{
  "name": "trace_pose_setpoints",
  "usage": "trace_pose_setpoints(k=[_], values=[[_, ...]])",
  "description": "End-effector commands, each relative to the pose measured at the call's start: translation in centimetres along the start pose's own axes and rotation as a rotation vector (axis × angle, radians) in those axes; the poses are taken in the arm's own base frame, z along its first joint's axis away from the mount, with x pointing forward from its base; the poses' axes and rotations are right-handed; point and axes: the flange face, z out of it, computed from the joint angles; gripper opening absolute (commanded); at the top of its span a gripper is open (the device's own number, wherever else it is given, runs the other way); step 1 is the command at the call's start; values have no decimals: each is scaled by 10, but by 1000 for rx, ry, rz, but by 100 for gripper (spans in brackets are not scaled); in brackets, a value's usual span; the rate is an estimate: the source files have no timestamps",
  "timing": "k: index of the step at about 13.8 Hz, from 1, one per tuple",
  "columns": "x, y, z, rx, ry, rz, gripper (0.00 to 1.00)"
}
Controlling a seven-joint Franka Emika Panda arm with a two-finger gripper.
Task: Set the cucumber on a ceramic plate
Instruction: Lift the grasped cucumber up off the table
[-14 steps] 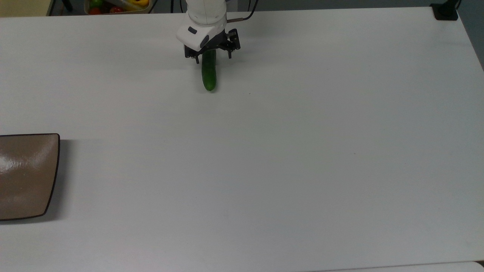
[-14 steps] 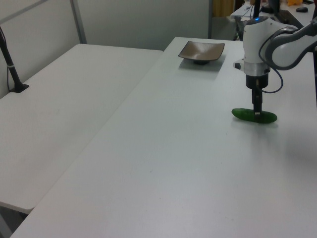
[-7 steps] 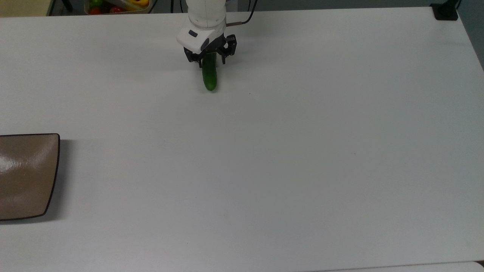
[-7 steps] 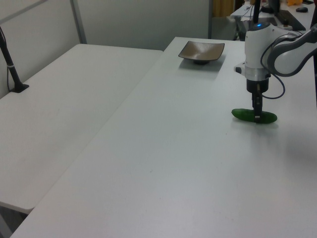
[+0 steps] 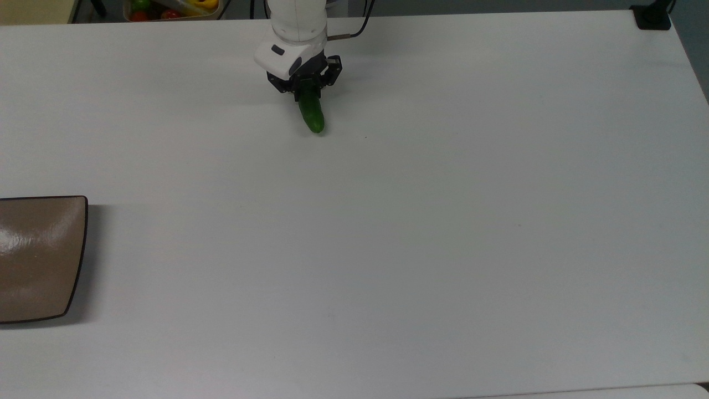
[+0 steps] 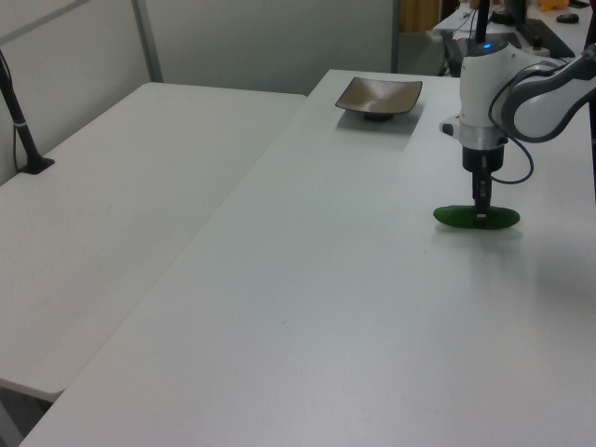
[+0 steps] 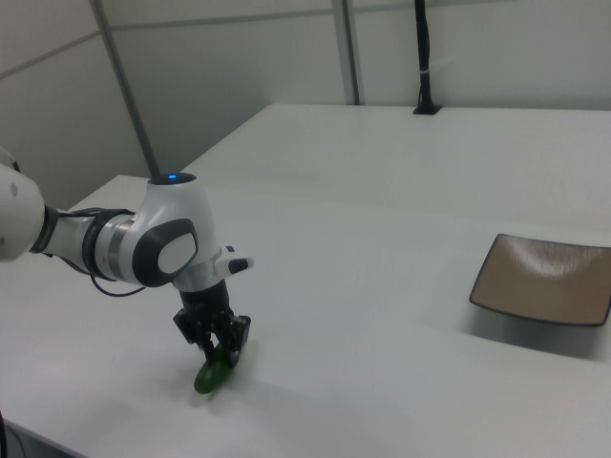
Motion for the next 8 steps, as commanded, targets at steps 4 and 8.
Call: trace_pose_setpoints(k=[4,8], values=[[25,37,-113,-2,12,53,11],[35,63,-193,14,12,30,14]])
